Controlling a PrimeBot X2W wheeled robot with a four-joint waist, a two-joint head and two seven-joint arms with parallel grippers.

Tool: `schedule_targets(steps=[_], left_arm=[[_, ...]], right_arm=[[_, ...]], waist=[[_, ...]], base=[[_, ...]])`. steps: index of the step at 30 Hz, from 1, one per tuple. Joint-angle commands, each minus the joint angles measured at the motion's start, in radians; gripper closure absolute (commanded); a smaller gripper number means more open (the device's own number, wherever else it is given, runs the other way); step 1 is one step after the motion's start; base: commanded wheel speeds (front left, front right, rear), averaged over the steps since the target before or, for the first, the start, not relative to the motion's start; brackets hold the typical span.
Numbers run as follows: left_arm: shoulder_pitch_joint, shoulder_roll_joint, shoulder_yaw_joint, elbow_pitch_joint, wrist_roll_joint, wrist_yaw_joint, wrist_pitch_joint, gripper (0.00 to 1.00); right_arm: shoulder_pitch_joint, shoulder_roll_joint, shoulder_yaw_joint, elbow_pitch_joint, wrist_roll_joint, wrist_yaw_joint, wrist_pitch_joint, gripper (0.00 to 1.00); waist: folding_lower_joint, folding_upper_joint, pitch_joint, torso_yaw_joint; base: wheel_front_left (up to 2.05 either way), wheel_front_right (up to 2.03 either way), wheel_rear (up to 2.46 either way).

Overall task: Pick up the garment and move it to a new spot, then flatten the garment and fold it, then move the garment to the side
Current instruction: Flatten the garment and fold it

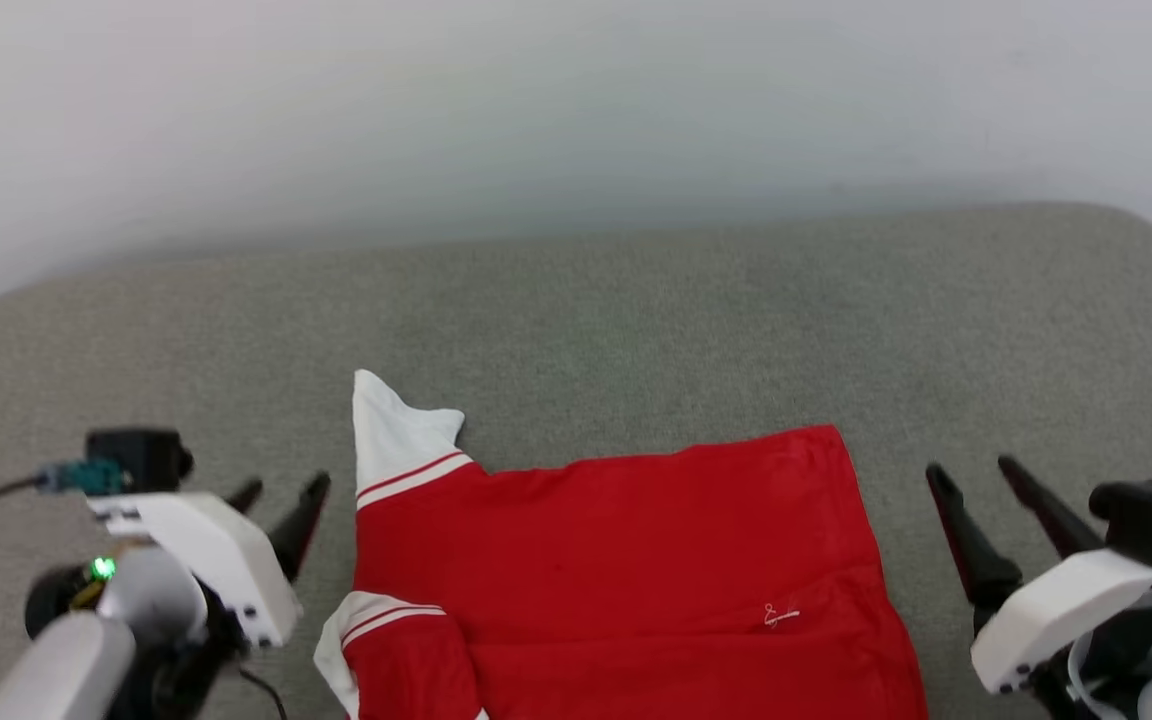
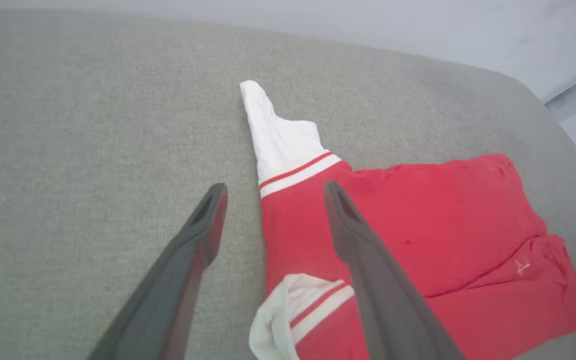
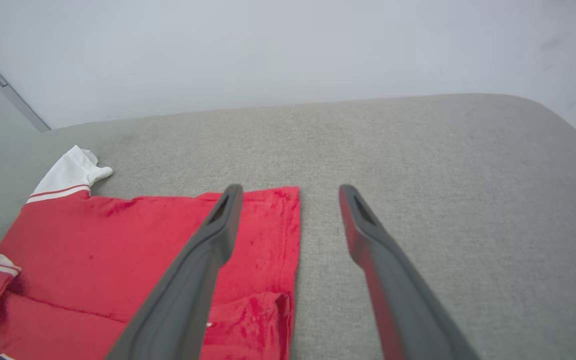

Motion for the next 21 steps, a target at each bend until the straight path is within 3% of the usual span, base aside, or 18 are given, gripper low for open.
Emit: schedule_targets(steps=[1,10,16,21], left_arm=[[-0.04,0.01,0.009,0.0,0.012,0.005,0.001,0.0],[-0.31,0.058,0.024,0.085,0.0,-0.036,0.116,0.0],[-0.455,0.124,-0.012,0.175,-0.045,-0.08,0.349,0.0],[-0.538,0.18,-0.045,0.234,-0.053,-0.073,0.529,0.0]], right_arm=[[-0.028,0.017,-0.012,-0.021,-0.015,-0.001,-0.017,0.0],[-0.1,0.095,-0.028,-0.108,-0.056,-0.001,-0.074,0.0],[-0.149,0.111,-0.024,-0.124,-0.059,-0.001,-0.093,0.0],[-0.17,0.122,-0.011,-0.116,-0.047,-0.001,-0.101,0.0]], waist=[[0.0,0.0,0.047,-0.022],[0.0,0.0,0.237,-0.095],[0.0,0.0,0.333,-0.143],[0.0,0.0,0.386,-0.18]], base=[[0.0,0.0,0.0],[0.0,0.0,0.0],[0.0,0.0,0.0],[0.0,0.0,0.0]])
